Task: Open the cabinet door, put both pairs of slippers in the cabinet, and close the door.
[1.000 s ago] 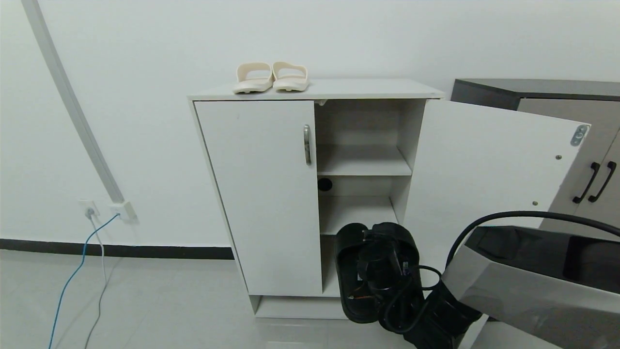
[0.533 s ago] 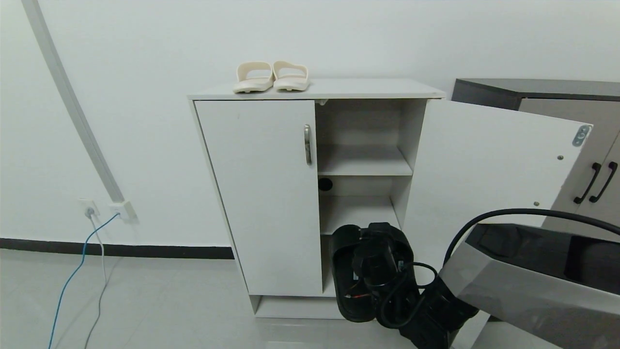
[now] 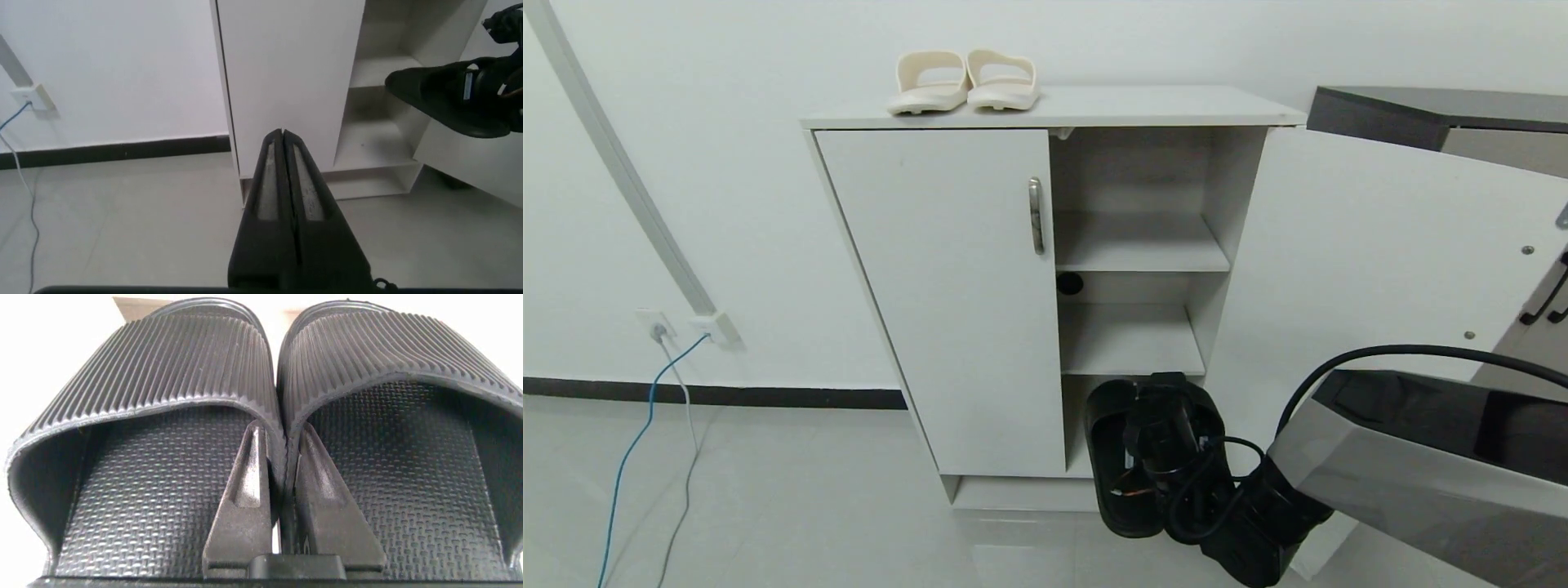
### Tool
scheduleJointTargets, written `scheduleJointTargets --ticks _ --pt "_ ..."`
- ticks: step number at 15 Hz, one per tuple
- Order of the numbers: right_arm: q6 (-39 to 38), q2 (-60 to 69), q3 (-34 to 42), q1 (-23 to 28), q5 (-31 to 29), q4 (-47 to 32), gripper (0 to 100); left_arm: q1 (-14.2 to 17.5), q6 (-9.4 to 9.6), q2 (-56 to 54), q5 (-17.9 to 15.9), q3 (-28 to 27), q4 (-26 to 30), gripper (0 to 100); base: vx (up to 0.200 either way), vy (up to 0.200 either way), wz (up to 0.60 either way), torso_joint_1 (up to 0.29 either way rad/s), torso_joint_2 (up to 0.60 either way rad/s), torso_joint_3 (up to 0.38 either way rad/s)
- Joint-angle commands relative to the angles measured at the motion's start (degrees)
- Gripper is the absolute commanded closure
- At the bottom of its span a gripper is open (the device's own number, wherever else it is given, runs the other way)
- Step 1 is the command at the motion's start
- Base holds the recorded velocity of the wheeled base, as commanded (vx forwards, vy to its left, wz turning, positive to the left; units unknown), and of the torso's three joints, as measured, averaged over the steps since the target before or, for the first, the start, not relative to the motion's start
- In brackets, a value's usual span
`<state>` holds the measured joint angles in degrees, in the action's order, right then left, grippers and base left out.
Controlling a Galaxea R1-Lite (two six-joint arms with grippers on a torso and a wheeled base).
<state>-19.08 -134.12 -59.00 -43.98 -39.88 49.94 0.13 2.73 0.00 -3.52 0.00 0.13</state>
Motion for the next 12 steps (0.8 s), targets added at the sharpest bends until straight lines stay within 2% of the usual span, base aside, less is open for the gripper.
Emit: scheduleJointTargets --ticks 1,5,8,10,12 --pt "0.1 -0.2 -0.5 0.0 -0.1 0.4 100 0.0 -0.01 0.1 0.0 0.0 0.0 100 0.000 0.000 0.00 -0.002 0.00 -0.193" --pt "0.3 -1.9 -1.1 0.0 -0.5 2.9 100 0.0 -0.01 0.0 0.0 0.0 0.0 100 0.000 0.000 0.00 0.002 0.00 -0.196" --pt "2.0 -3.3 -0.9 0.0 -0.6 7.8 100 0.0 -0.01 0.1 0.0 0.0 0.0 100 0.000 0.000 0.00 0.002 0.00 -0.144" --pt "5.2 -3.5 0.0 0.0 -1.3 13.6 100 0.0 -0.01 0.1 0.0 0.0 0.0 100 0.000 0.000 0.00 0.000 0.00 0.000" --pt "11.0 -3.5 2.6 0.1 -1.3 22.9 100 0.0 -0.18 0.1 0.0 0.0 0.0 100 0.000 0.000 0.00 0.000 0.00 0.000"
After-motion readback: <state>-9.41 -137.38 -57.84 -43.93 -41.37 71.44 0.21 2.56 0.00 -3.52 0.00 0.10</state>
